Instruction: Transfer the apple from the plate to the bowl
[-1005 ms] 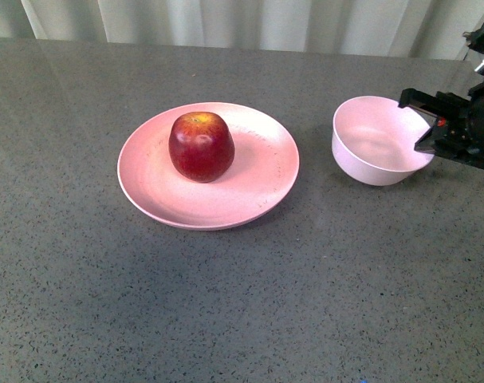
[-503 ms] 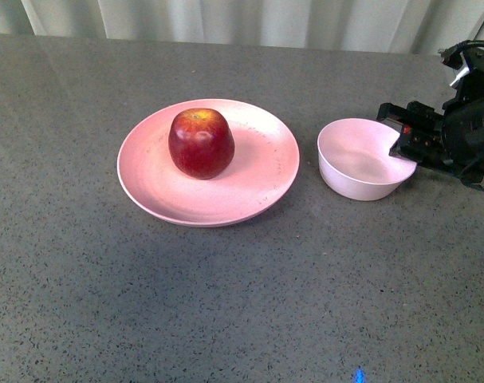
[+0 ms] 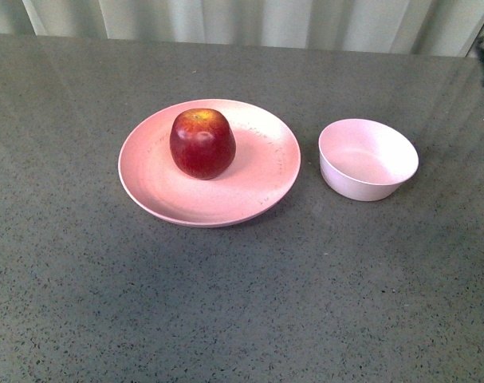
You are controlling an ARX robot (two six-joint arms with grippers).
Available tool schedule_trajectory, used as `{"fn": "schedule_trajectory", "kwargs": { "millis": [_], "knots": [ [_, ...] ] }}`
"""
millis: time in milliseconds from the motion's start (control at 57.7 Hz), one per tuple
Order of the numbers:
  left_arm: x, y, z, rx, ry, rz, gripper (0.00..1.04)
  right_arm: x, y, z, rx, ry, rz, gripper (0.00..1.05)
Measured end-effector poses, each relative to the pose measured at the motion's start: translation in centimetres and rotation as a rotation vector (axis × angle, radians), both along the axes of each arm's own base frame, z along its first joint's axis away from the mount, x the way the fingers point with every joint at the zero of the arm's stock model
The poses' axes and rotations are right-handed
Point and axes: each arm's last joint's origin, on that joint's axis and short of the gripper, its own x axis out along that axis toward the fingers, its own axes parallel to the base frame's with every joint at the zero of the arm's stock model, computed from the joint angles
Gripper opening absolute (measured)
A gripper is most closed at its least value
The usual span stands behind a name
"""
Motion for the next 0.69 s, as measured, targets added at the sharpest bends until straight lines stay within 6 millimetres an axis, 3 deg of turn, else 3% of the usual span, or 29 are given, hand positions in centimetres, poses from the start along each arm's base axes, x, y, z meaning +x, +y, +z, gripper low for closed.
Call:
{"fn": "schedule_trajectory", "kwargs": {
  "millis": [87, 156, 295, 693],
  "knots": [
    [0.0, 0.0, 0.0, 0.0, 0.0, 0.0, 0.96, -3.9, -1.0, 0.2, -0.047, -0.098, -0.019, 0.5],
    [0.0, 0.0, 0.0, 0.0, 0.0, 0.0, 0.96, -6.9, -1.3, 0.6, -0.072, -0.132, -0.027, 0.32],
    [0.0, 0.0, 0.0, 0.0, 0.0, 0.0, 0.96, -9.4, -1.3, 0.1, -0.088, -0.105, -0.023, 0.02],
    [0.0, 0.0, 0.0, 0.0, 0.0, 0.0, 0.96, -13.9, -1.3, 0.3, -0.095, -0.111, -0.022, 0.02]
  ]
}}
